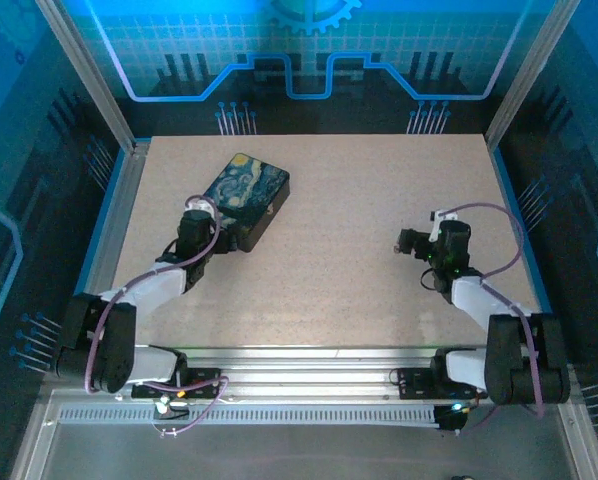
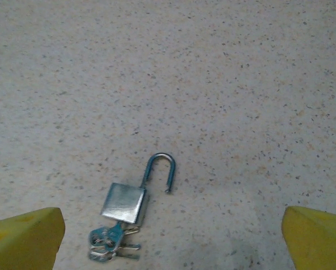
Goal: Unlock the padlock with the key
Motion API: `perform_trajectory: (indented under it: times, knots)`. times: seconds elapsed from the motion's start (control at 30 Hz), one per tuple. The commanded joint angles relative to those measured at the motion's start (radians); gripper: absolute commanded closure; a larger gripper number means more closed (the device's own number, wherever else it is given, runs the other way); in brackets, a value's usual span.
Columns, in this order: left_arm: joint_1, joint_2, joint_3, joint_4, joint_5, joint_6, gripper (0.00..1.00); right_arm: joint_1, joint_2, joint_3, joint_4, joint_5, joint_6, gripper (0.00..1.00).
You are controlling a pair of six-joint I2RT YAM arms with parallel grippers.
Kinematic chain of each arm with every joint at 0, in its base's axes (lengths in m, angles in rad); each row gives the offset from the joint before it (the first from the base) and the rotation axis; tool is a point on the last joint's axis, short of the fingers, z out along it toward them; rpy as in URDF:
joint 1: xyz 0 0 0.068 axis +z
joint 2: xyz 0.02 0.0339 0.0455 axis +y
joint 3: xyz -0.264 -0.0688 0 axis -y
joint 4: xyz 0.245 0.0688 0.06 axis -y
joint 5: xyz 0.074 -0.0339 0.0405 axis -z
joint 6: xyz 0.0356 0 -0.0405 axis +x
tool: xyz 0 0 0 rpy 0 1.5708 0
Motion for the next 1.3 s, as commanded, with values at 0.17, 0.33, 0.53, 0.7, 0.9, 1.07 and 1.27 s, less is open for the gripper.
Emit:
perform_trajectory:
  times: [0.17,0.33,0.53,0.7,0.9,1.07,1.27]
  knots:
    - [0.095,0.002,-0.141,0.391,0.035,0.090,0.01,0.102,0.227,-0.061,0.524,0.074,-0.177,0.00]
    - [0.123,0.031,-0.262,0.657,0.082,0.109,0.01,0.106,0.234,-0.029,0.473,0.072,-0.184,0.00]
    - [0.147,0.231,-0.320,0.966,0.180,0.119,0.01,0.080,0.237,-0.024,0.465,0.035,-0.166,0.00]
    - [0.142,0.200,-0.229,0.733,0.145,0.117,0.01,0.082,0.237,-0.023,0.466,0.036,-0.167,0.00]
    - [0.146,0.202,-0.191,0.664,0.157,0.111,0.01,0.085,0.237,-0.023,0.468,0.041,-0.170,0.00]
    - [0.146,0.206,-0.189,0.668,0.163,0.114,0.01,0.085,0.237,-0.022,0.466,0.043,-0.171,0.00]
    - [0.149,0.206,-0.188,0.669,0.168,0.113,0.01,0.086,0.237,-0.023,0.466,0.043,-0.171,0.00]
